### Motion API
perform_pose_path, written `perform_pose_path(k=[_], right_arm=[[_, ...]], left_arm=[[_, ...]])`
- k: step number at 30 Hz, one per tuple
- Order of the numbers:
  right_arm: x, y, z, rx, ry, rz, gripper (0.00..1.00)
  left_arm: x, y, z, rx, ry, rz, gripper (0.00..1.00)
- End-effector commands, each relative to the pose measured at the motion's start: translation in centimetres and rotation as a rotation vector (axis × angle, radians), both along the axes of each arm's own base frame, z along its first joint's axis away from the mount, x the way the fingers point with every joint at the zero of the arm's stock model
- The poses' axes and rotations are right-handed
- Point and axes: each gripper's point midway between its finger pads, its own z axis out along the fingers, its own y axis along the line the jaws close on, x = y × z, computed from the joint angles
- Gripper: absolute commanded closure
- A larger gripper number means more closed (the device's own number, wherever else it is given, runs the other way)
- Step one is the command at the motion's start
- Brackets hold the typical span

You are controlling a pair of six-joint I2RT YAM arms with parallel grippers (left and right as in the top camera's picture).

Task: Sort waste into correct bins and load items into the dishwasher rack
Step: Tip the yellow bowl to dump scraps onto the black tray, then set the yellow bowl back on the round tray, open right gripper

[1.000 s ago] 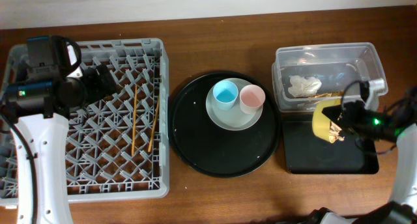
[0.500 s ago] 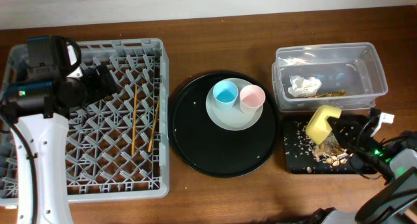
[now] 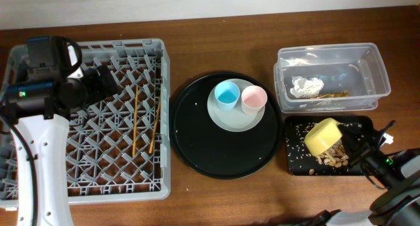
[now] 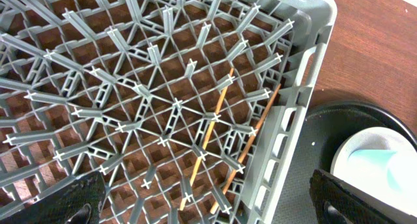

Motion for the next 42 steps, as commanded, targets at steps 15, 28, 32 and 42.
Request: perform_pose_path(k=[15, 28, 32, 42], right_arm=[[0.1, -0.8, 7.4, -0.446, -0.001, 0.109, 0.96], [1.1, 14.6, 9.0, -1.340, 0.268, 0.789, 0.96], [0.1, 22.7, 6.0, -1.489, 0.219, 0.996, 0.96], [-2.3, 34.7, -5.0, -1.683, 0.107, 1.381, 0.96]], left_arm=[[0.2, 0.1, 0.3, -0.006, -0.010, 0.010, 0.01], [0.2, 0.1, 0.3, -0.006, -0.010, 0.010, 0.01], [0.2, 0.1, 0.3, -0.006, -0.010, 0.010, 0.01], [0.2, 0.1, 0.3, -0.006, -0.010, 0.010, 0.01]])
